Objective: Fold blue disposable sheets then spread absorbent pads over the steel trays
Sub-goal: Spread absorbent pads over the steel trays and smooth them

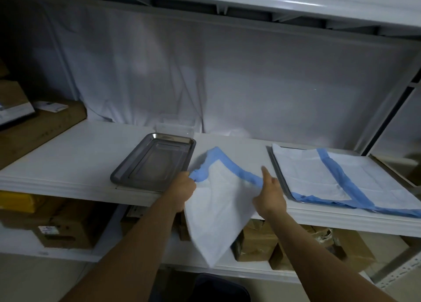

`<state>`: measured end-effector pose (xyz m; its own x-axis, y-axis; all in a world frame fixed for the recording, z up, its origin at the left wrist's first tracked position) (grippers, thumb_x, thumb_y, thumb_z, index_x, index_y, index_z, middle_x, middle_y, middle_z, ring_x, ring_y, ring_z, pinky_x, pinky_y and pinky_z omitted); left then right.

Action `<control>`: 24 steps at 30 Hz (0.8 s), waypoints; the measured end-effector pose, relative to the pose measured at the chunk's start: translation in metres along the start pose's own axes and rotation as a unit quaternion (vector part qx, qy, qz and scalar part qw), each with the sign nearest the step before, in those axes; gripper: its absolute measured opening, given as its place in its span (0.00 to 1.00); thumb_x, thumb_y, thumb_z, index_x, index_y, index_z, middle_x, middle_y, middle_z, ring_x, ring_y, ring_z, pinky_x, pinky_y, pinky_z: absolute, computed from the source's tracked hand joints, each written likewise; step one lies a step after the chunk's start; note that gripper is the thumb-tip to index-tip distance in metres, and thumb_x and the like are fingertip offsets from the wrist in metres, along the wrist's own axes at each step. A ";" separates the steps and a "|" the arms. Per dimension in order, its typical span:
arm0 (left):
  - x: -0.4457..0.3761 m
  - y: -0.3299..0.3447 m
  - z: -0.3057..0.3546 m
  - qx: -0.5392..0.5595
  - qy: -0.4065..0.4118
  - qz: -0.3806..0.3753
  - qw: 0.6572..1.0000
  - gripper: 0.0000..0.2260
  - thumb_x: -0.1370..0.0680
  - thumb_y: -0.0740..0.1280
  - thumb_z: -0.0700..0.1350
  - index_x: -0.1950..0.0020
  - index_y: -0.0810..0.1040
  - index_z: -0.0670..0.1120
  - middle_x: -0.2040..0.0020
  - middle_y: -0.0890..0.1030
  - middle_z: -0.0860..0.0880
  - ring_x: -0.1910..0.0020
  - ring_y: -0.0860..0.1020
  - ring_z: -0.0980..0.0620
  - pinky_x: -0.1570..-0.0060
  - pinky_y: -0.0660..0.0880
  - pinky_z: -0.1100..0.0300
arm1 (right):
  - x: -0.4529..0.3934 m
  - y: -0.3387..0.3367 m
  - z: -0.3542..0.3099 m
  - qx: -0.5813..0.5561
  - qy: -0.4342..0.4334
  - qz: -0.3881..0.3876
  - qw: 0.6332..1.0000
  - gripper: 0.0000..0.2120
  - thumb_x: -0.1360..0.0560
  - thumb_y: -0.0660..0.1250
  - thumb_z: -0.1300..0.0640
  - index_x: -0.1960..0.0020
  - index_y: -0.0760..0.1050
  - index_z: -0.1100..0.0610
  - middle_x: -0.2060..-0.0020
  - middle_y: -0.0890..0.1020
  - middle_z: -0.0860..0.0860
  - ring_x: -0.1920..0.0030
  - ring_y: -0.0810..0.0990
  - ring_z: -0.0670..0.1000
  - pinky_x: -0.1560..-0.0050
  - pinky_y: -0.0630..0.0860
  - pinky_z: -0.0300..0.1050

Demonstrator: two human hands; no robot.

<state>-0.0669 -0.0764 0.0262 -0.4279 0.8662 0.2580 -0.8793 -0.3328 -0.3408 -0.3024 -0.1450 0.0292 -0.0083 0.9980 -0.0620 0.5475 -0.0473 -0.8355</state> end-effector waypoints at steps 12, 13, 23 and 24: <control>-0.021 -0.054 0.045 -0.130 0.165 0.075 0.975 0.15 0.22 0.62 0.36 0.35 0.74 0.39 0.38 0.77 0.40 0.38 0.75 0.42 0.38 0.71 0.52 | -0.006 0.024 -0.141 0.134 -0.258 -0.199 0.936 0.10 0.25 0.65 0.53 0.64 0.70 0.48 0.61 0.76 0.50 0.51 0.74 0.53 0.43 0.66 0.46; -0.023 -0.064 0.039 -0.098 0.160 0.101 0.977 0.16 0.23 0.64 0.38 0.35 0.73 0.40 0.39 0.77 0.42 0.40 0.75 0.43 0.39 0.72 0.51 | -0.006 0.022 -0.145 0.082 -0.257 -0.195 0.943 0.15 0.25 0.64 0.56 0.68 0.65 0.50 0.67 0.72 0.49 0.59 0.72 0.51 0.53 0.67 0.43; -0.031 -0.109 -0.034 0.188 0.047 0.235 0.953 0.27 0.29 0.73 0.45 0.34 0.69 0.36 0.41 0.75 0.45 0.44 0.76 0.45 0.49 0.74 0.57 | -0.022 0.027 -0.157 -0.297 -0.153 -0.208 0.919 0.16 0.22 0.61 0.64 0.67 0.70 0.53 0.75 0.70 0.46 0.75 0.65 0.43 0.73 0.64 0.34; -0.033 -0.113 -0.035 0.214 0.061 0.248 0.943 0.24 0.30 0.74 0.45 0.38 0.72 0.36 0.44 0.78 0.43 0.47 0.78 0.44 0.55 0.75 0.58 | -0.025 0.030 -0.159 -0.327 -0.134 -0.210 0.912 0.15 0.21 0.60 0.63 0.65 0.72 0.53 0.74 0.72 0.46 0.74 0.67 0.44 0.72 0.67 0.35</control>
<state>0.0534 -0.0542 0.0245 -0.8040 0.5927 0.0480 -0.5929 -0.8052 0.0105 -0.1528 -0.1648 0.0922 -0.4876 0.8730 -0.0154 0.8300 0.4580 -0.3183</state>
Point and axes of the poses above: each hand's wrist, its own x-axis away from the middle knuckle, its own y-axis out of the palm, z = x × y, the point moved 9 cm from there along -x, towards the middle knuckle
